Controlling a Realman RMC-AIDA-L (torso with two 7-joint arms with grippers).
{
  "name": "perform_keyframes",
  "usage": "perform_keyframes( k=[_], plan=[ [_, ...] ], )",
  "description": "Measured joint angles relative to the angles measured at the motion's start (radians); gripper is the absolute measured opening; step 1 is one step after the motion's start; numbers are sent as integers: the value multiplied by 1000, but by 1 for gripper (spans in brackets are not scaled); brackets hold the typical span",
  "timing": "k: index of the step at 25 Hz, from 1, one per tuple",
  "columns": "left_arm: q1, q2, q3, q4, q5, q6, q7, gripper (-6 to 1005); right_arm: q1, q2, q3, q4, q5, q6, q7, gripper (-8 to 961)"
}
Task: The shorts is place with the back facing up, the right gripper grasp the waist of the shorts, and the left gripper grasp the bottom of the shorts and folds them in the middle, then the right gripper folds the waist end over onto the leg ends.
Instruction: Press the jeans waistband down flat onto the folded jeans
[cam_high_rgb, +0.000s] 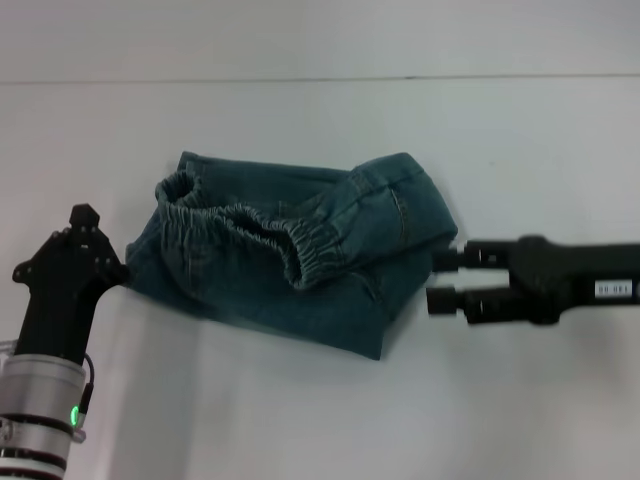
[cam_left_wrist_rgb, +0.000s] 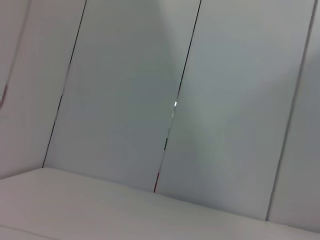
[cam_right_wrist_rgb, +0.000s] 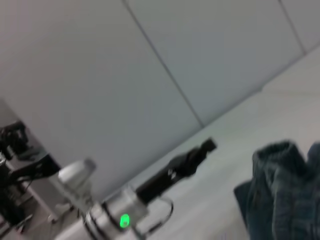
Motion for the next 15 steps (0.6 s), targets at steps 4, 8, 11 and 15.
perform_keyframes(
  k=[4, 8, 11, 15],
  plan=[
    [-4, 0, 5, 9, 2, -4, -10, -1, 34, 29, -1, 21, -100, 25, -7, 821],
    [-3, -1, 7, 9, 3, -6, -10, -1, 79, 63, 0, 24, -160, 84, 9, 821],
    [-1, -2, 7, 10, 4, -7, -10, 0, 114, 72, -6, 46, -164, 113, 24, 821],
    [1, -2, 7, 10, 4, -3, -11, 0, 164, 72, -18, 111, -164, 166, 39, 822]
  ],
)
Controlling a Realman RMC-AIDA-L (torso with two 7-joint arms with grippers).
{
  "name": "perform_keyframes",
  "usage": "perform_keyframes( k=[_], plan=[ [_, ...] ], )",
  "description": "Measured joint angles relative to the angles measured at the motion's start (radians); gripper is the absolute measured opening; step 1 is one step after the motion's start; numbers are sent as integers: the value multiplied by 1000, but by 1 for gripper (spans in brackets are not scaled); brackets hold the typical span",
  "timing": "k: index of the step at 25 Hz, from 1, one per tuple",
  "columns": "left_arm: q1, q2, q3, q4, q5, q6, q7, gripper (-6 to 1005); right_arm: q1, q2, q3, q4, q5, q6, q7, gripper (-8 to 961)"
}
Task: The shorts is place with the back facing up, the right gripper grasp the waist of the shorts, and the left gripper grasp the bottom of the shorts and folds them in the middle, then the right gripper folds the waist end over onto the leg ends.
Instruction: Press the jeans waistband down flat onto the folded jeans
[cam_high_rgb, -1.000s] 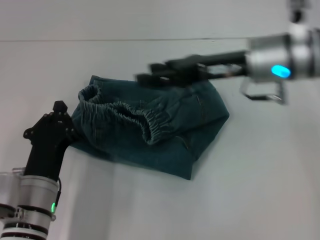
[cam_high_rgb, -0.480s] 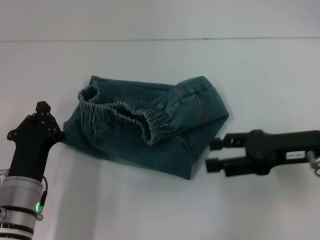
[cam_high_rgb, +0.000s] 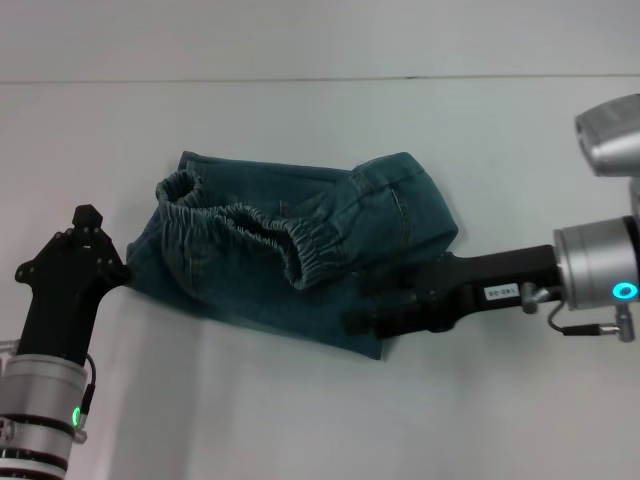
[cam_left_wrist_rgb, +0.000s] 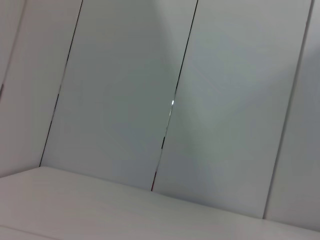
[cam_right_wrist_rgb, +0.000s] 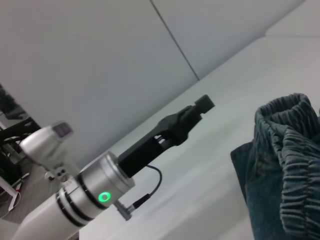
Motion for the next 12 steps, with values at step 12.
perform_keyframes(
  k=[12],
  plan=[
    [-7, 0, 0, 0, 0, -1, -5, 1, 118, 10, -36, 90, 20, 173, 71, 822]
  ],
)
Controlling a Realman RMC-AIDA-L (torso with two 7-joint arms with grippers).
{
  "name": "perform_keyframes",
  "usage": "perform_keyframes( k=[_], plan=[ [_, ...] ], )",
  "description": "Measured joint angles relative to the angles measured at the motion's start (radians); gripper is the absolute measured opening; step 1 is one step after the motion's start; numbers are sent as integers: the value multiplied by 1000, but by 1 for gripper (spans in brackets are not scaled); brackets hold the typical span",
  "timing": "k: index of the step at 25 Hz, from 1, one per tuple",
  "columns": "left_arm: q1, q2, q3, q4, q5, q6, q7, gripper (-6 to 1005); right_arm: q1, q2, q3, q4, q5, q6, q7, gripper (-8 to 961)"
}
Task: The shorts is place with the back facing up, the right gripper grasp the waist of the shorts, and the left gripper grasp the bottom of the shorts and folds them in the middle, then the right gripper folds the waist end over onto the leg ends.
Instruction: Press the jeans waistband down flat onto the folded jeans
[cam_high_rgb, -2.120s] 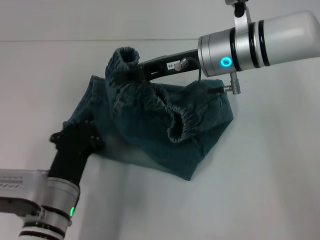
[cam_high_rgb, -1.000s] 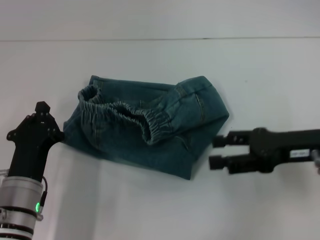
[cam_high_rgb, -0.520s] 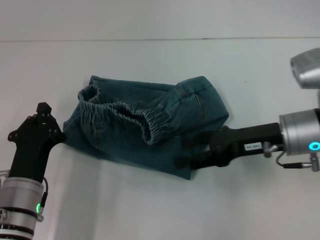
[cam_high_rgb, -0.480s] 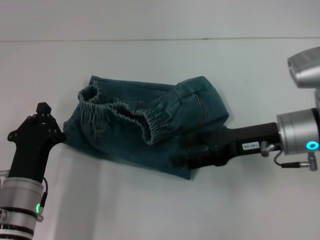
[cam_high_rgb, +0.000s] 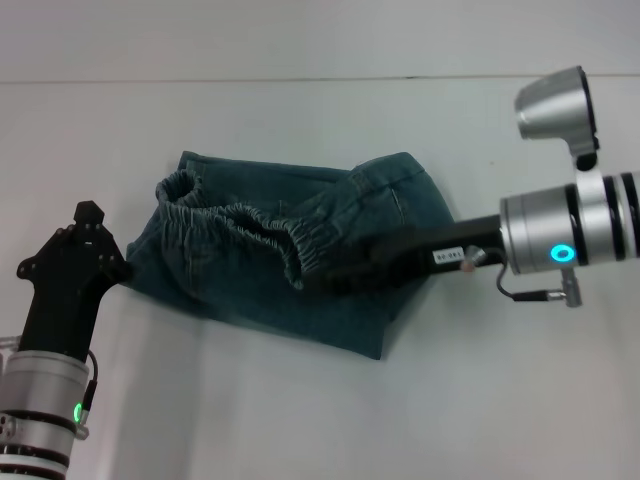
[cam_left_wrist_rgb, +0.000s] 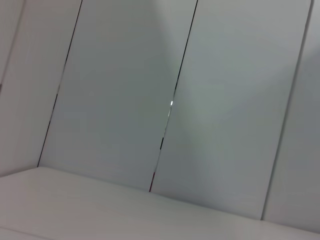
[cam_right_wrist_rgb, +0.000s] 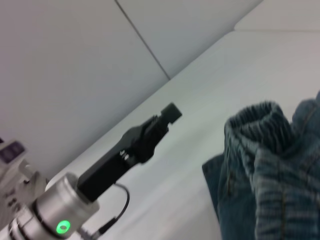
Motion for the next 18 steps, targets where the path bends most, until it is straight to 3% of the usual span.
perform_keyframes(
  k=[12, 18],
  plan=[
    [-10, 1, -2, 1, 0, -2, 0, 1, 106, 1, 2, 93, 41, 248, 8, 817],
    [-21, 1, 1, 3, 11, -8, 0, 1, 140, -7, -3, 71, 91, 291, -4, 818]
  ],
)
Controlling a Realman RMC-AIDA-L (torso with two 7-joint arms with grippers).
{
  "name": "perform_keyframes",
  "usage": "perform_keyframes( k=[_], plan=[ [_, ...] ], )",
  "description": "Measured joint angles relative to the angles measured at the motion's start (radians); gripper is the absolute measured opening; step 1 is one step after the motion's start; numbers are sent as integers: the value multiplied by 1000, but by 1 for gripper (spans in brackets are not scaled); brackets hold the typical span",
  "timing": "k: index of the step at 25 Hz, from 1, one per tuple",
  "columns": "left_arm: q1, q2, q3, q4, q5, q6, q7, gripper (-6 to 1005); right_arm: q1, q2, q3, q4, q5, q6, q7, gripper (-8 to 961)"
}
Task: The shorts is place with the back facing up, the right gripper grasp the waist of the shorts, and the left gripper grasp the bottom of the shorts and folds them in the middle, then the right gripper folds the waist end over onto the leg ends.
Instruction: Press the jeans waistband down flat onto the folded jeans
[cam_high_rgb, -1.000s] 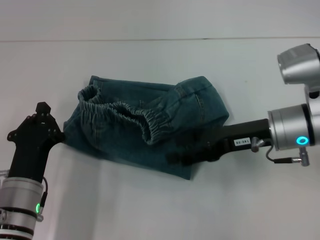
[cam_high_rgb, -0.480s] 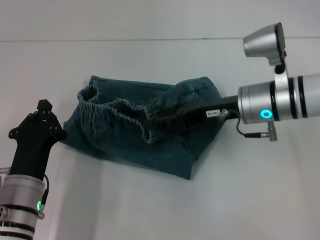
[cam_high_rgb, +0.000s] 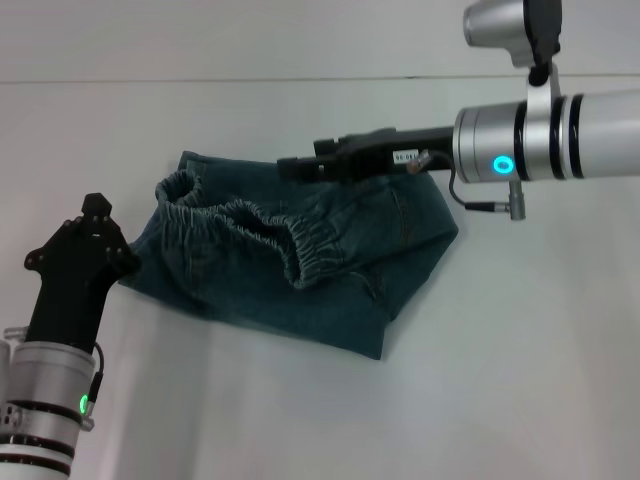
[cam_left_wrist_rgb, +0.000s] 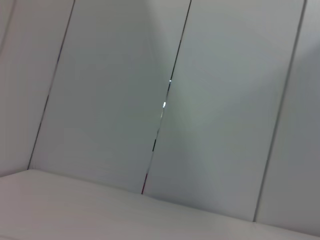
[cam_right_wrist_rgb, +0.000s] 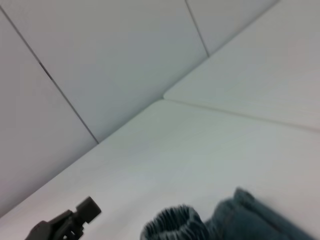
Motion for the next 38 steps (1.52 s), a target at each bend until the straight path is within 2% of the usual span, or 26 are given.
perform_keyframes(
  k=[3, 9, 13, 16, 21, 26, 31, 38],
  plan=[
    [-1, 1, 4, 12, 45, 8, -1, 1, -33, 0, -18, -71, -9, -47, -59, 818],
    [-17, 1, 121, 159, 304, 145, -59, 2, -272, -2, -19, -277, 39, -105, -151, 817],
    [-40, 2, 189, 278, 384, 199, -174, 2, -441, -9, 61, -348, 139, -154, -198, 817],
    [-63, 2, 294, 389, 444, 227, -261, 2, -523, -8, 179, -335, 217, -231, -245, 817],
    [-72, -3, 493, 593, 509, 173, -536, 2, -571, -16, 327, -285, 238, -301, -273, 818],
    [-82, -6, 641, 672, 536, 35, -664, 2, -578, -13, 344, -264, 236, -307, -282, 818],
    [-122, -5, 724, 679, 537, -48, -731, 3, -577, -10, 340, -261, 235, -306, -289, 818],
    [-185, -8, 742, 675, 531, -141, -794, 2, -574, -10, 339, -248, 234, -308, -295, 817]
  ],
)
